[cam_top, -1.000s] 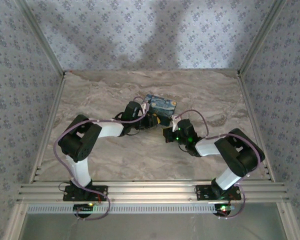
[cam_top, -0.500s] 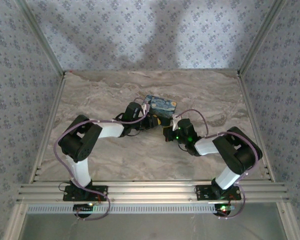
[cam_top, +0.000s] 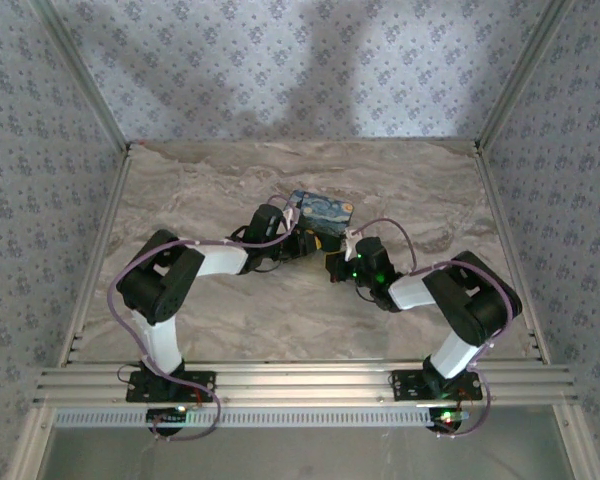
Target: Unlock a padlock with a key
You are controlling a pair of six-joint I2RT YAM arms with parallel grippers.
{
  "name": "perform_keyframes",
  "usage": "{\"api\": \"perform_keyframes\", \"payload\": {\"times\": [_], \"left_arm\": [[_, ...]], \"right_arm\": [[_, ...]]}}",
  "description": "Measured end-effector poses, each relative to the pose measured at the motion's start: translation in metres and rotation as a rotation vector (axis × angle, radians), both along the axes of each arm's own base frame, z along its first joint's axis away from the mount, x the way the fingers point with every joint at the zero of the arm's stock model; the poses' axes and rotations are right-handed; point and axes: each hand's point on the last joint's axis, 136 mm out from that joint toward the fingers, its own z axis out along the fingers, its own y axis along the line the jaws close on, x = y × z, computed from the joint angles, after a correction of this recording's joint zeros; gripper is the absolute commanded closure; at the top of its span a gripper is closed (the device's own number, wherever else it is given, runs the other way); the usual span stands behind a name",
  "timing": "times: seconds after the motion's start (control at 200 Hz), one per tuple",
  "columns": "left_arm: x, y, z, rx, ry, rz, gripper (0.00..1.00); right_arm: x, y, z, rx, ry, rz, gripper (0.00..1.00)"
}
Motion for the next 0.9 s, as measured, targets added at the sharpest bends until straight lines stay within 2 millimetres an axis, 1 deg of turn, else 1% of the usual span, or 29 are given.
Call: {"api": "perform_keyframes", "payload": {"times": [0.39, 0.57, 0.899], "left_arm": [[0.001, 0.000, 0.000, 0.001, -0.002, 0.003, 0.80], [-0.001, -0.001, -0.001, 0.002, 0.003, 0.001, 0.80], [-0.002, -0.001, -0.001, 0.001, 0.006, 0.002, 0.79]], "right_arm": [[0.002, 0.001, 0.002, 0.006, -0.001, -0.001, 1.00], [0.008, 0.004, 0.011, 0.026, -0.029, -0.002, 1.00], [0.008, 0.003, 0.010, 0.026, -0.026, -0.005, 1.00]]}}
